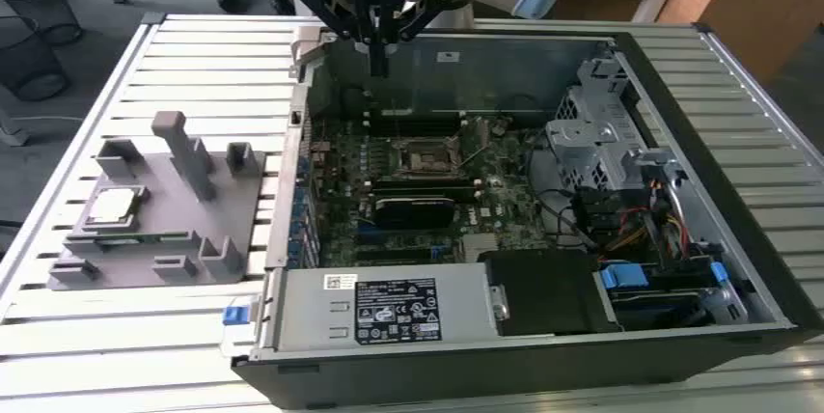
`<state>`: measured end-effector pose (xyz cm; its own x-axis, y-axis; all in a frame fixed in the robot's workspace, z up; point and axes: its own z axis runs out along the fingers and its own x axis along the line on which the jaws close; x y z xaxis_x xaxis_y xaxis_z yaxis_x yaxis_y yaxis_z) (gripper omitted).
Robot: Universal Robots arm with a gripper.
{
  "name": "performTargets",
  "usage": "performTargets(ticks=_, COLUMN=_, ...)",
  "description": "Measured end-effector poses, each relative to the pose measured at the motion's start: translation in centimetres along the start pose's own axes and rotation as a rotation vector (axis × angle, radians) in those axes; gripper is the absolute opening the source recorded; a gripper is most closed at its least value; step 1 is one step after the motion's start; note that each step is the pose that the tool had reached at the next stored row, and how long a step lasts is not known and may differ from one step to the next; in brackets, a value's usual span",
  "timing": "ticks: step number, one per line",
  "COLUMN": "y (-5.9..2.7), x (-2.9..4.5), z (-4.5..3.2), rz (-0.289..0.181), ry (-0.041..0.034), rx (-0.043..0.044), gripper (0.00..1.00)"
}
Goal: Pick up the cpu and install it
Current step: 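Reach for the cpu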
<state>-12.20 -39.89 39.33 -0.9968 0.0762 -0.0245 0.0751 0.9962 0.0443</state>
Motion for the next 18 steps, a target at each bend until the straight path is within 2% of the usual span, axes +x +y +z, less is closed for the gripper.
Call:
performTargets(ticks=9, y=-0.01, x=0.11, z=0.00, rz=0.000, ry=0.0000, rx=0.0000, gripper=0.11)
performTargets(ticks=18, y=0.02, x=1.20, z=-0.03, rz=0.000, ry=0.0000, rx=0.0001, gripper=0.11)
